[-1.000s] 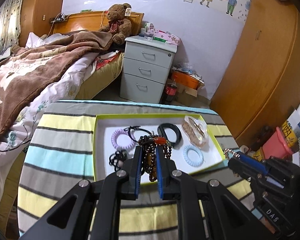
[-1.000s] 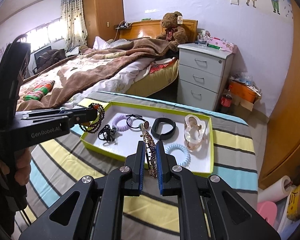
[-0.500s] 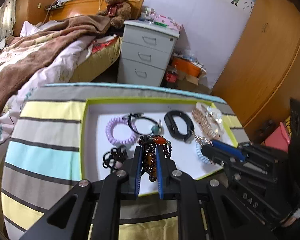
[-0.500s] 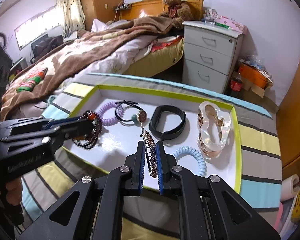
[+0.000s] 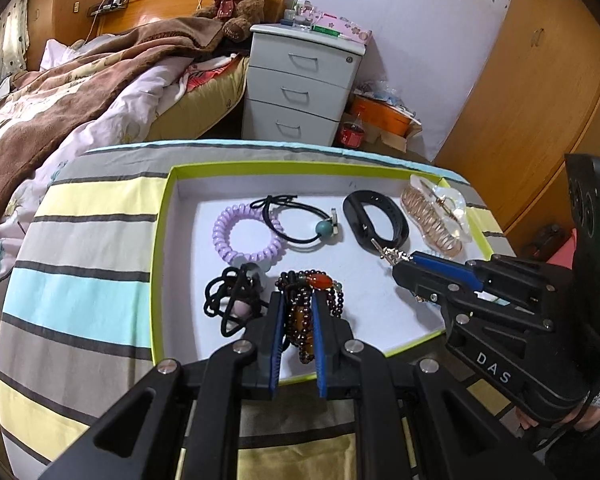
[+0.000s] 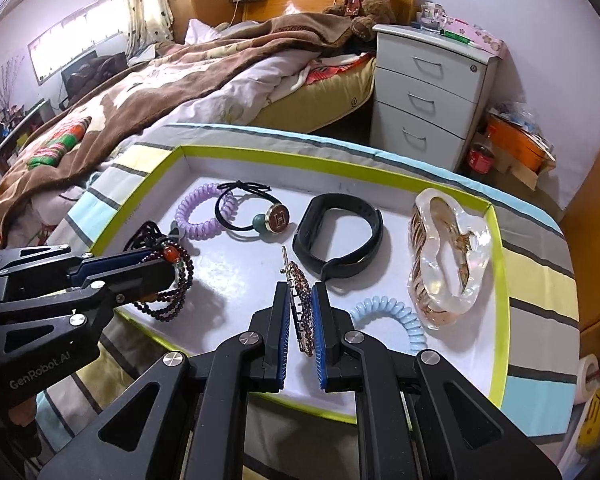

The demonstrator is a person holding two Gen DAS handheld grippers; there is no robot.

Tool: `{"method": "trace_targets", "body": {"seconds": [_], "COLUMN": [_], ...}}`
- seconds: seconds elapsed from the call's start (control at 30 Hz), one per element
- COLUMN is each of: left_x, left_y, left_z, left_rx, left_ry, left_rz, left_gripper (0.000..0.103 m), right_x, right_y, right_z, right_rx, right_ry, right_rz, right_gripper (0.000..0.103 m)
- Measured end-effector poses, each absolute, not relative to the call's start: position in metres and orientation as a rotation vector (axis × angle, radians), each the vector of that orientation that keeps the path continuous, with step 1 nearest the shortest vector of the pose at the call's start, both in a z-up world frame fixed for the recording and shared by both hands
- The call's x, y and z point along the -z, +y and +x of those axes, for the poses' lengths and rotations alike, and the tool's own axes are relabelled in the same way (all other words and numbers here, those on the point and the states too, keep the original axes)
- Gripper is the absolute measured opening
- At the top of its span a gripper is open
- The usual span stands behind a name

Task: Organize jewelry
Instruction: 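Carry the beaded bracelet and rhinestone clip into the green box with both tools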

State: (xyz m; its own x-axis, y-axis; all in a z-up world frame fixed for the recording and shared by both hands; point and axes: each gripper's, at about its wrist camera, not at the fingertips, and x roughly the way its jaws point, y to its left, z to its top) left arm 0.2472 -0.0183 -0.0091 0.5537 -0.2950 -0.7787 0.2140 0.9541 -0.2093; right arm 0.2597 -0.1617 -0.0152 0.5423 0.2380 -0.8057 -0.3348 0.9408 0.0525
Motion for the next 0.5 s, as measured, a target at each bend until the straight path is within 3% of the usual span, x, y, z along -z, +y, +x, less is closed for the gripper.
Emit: {"method": "trace_targets", "body": {"seconds": [0.5], "left_x": [0.0177], "left_y": [-0.0213], "left_z": [0.2501], "left_rx": [0.304], "left_ry": [0.97], "left_rz": [-0.097], "left_gripper": [0.018], "right_x": [0.018], "right_y": [-0.1581], "right_z": [0.2633], "right_rx": [-0.34], "right_ry": [0.944], "right_rz": [-0.127], "right_gripper": [0.011]}}
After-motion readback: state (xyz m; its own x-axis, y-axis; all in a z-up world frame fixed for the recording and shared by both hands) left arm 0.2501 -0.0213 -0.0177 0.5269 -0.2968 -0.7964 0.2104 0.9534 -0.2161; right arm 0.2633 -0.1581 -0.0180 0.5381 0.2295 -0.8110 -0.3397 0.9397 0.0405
